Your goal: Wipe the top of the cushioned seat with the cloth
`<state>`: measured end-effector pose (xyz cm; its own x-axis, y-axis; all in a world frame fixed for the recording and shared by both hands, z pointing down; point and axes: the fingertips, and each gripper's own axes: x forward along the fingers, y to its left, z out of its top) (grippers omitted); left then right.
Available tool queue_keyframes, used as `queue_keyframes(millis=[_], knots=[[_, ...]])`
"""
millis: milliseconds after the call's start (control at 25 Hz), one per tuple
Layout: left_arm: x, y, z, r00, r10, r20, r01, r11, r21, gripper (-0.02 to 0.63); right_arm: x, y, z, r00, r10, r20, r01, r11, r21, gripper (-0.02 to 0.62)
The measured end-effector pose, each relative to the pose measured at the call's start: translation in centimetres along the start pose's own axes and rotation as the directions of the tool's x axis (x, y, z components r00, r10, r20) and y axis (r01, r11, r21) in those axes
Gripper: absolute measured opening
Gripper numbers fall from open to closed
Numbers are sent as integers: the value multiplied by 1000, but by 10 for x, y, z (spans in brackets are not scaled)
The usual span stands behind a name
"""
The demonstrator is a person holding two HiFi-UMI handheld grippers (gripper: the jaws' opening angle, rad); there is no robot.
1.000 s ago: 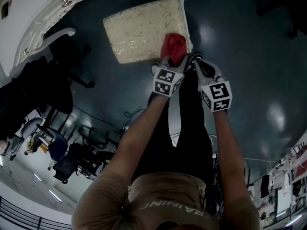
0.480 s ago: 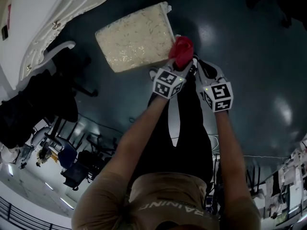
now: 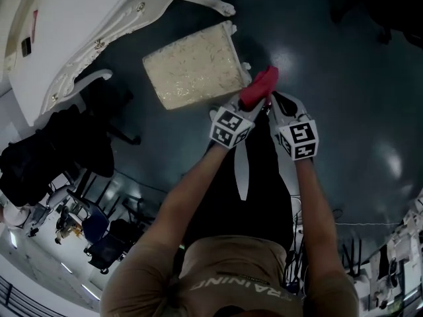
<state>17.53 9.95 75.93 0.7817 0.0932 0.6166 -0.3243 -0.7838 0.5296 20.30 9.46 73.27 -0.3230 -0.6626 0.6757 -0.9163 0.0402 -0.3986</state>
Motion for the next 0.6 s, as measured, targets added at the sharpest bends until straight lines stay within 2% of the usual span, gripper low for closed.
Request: queue_keyframes(millis=[280, 440, 600], knots=[[-74, -11, 35, 999, 21, 46, -24, 998, 62, 38, -25, 44, 41, 999, 43, 32, -41, 998, -45, 2], [-129, -16, 52, 994, 63, 89, -69, 996, 59, 38, -39, 79, 68, 995, 73, 62, -72, 997, -7, 2], [-181, -19, 66, 982, 126, 140, -131, 991, 30, 38, -49, 120, 95, 991, 111, 69, -108, 993, -40, 2]])
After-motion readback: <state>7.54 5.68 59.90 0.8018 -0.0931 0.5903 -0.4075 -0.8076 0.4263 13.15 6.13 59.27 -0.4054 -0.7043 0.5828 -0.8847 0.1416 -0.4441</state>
